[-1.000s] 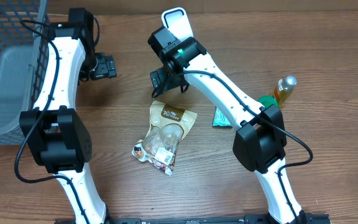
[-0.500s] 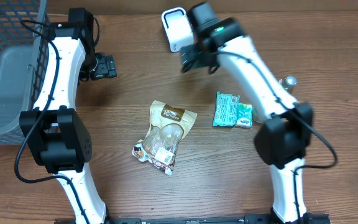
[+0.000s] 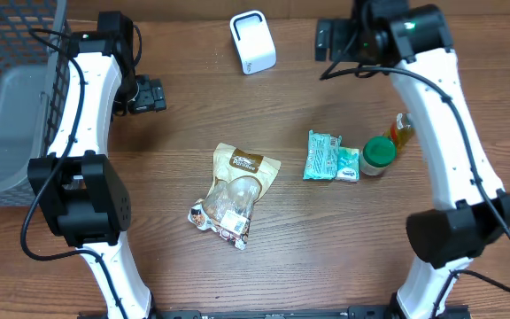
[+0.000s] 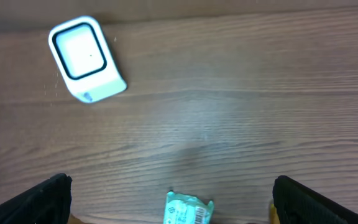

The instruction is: Scan the item barcode

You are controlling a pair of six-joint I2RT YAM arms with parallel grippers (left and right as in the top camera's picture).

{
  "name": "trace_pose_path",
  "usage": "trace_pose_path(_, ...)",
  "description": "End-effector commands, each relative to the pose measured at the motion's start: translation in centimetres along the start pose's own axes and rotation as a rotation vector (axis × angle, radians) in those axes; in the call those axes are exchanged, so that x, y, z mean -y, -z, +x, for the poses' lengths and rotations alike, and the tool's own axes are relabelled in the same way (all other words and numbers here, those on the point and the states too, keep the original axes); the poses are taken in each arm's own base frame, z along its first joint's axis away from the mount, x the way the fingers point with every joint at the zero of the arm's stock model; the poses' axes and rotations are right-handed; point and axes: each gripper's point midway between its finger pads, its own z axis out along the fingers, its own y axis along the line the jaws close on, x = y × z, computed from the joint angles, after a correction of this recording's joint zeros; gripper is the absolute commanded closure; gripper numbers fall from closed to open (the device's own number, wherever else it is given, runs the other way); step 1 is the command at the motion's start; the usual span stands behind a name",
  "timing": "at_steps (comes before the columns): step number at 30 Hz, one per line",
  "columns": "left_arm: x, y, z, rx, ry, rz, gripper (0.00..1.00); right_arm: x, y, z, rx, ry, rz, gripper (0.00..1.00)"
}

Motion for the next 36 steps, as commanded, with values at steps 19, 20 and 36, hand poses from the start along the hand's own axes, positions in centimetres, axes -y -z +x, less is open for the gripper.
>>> trace_pose_path(19,0.0,0.6,-0.4,0.022,-0.017,-0.007,0.0,2.3,7.8,-2.4,0.165,-0.054,-0.015,0.0)
trace_pose_path(20,0.0,0.6,-0.4,0.022,-0.017,-0.007,0.0,2.3,8.0,-2.4,0.169,-0.055,-0.016,0.0)
trace_pose_path(36,0.0,0.6,-0.4,0.022,-0.017,-0.007,0.0,2.6,12.6,-2.8,0.258,-0.064,-0.041,0.0)
